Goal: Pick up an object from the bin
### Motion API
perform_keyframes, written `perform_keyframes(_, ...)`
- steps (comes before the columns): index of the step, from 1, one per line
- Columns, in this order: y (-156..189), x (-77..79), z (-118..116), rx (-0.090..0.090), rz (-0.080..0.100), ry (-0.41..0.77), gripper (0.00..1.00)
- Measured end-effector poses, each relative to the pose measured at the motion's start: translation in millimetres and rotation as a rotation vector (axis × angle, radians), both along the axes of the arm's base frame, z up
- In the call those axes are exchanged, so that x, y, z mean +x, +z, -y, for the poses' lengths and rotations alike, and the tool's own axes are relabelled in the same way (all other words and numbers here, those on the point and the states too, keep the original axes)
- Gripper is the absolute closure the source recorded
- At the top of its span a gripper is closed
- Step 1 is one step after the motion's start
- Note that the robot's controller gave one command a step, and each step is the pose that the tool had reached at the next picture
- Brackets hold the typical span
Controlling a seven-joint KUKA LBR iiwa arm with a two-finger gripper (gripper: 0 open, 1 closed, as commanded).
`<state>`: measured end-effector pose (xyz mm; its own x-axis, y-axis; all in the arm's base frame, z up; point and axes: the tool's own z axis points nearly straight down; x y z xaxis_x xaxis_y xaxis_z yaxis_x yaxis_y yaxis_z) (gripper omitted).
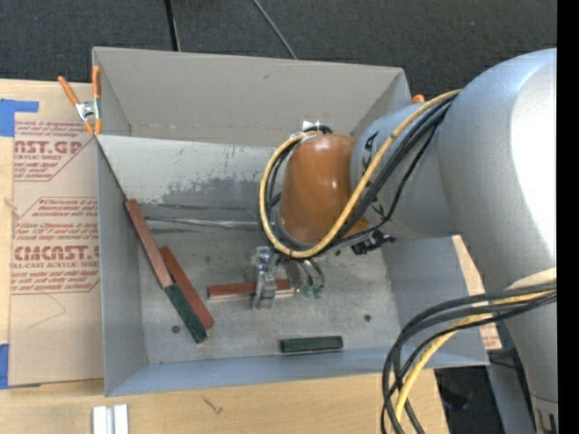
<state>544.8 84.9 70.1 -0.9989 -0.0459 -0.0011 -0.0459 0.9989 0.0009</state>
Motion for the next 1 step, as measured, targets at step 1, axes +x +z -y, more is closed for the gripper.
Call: perform_keyframes(1, 0.0, 0.0, 0.0, 0.000, 0.000, 0.000, 1.00)
